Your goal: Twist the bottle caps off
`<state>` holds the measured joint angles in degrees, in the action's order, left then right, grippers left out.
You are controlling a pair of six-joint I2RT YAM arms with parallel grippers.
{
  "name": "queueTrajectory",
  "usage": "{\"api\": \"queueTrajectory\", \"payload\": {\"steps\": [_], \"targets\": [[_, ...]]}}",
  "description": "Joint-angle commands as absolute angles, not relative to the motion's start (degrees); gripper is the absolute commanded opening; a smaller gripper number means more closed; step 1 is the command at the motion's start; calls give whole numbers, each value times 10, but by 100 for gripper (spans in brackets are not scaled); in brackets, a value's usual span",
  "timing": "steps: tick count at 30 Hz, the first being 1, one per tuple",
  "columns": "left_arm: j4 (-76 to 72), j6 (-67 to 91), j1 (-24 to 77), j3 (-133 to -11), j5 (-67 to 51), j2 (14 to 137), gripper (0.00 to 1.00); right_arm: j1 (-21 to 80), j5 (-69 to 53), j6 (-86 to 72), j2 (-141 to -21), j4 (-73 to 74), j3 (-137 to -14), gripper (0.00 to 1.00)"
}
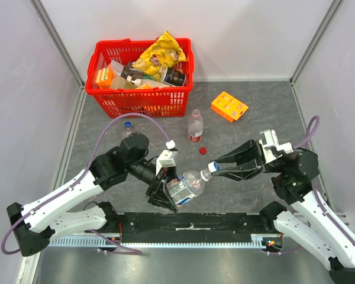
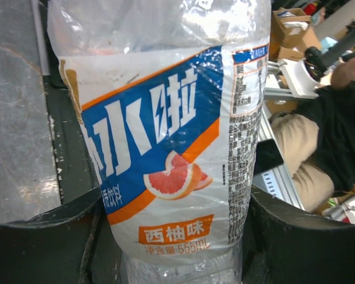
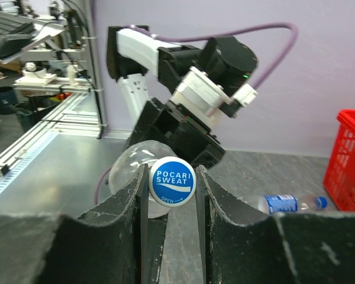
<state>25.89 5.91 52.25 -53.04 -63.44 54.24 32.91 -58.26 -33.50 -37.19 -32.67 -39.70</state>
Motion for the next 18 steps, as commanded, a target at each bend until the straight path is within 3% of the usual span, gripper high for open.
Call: {"api": "queueTrajectory", "payload": {"steps": [1, 8, 18], "targets": [[268, 23, 524, -533, -570, 510, 14, 331, -509, -251, -367, -195, -430, 5], [273, 7, 524, -525, -491, 461, 13, 331, -361, -221, -370, -114, -419, 2], [263, 1, 524, -518, -410, 401, 11, 331, -325, -200, -438, -87, -403, 4]]}}
